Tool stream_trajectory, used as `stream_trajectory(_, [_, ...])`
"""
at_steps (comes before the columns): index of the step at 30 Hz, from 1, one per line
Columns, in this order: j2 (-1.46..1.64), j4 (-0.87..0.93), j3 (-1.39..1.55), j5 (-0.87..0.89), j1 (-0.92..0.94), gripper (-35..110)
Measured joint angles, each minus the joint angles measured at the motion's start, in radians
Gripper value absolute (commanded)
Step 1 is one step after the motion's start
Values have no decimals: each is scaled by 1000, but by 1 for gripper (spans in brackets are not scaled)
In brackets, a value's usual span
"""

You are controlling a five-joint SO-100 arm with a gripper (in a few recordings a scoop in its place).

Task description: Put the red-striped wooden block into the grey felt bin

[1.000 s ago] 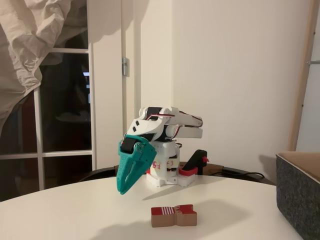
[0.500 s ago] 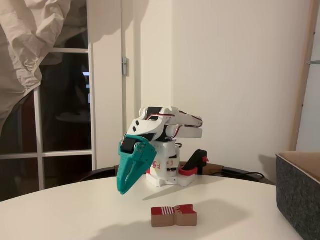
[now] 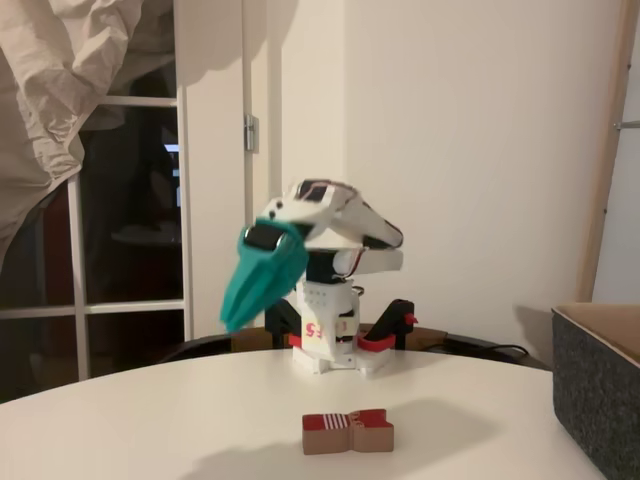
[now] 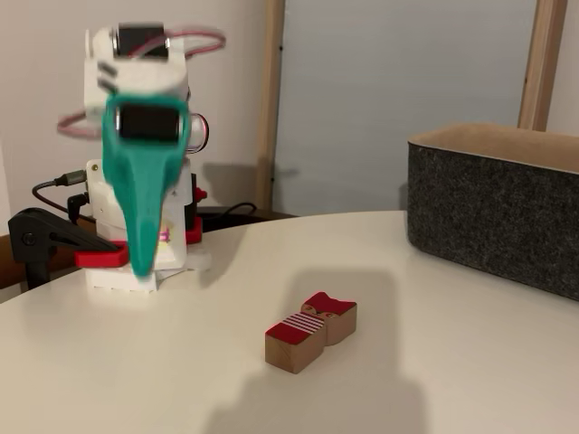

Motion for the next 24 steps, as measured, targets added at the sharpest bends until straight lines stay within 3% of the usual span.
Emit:
stream_trajectory(5, [-158,-29,-172,89,-77,5])
stream_trajectory(10, [-367,-212,-255,132,-181,7])
stream_trajectory(14, [-555,-293,-299,71,-267,10])
stream_trajectory(24, [-897,-281,-321,-193,-345,14])
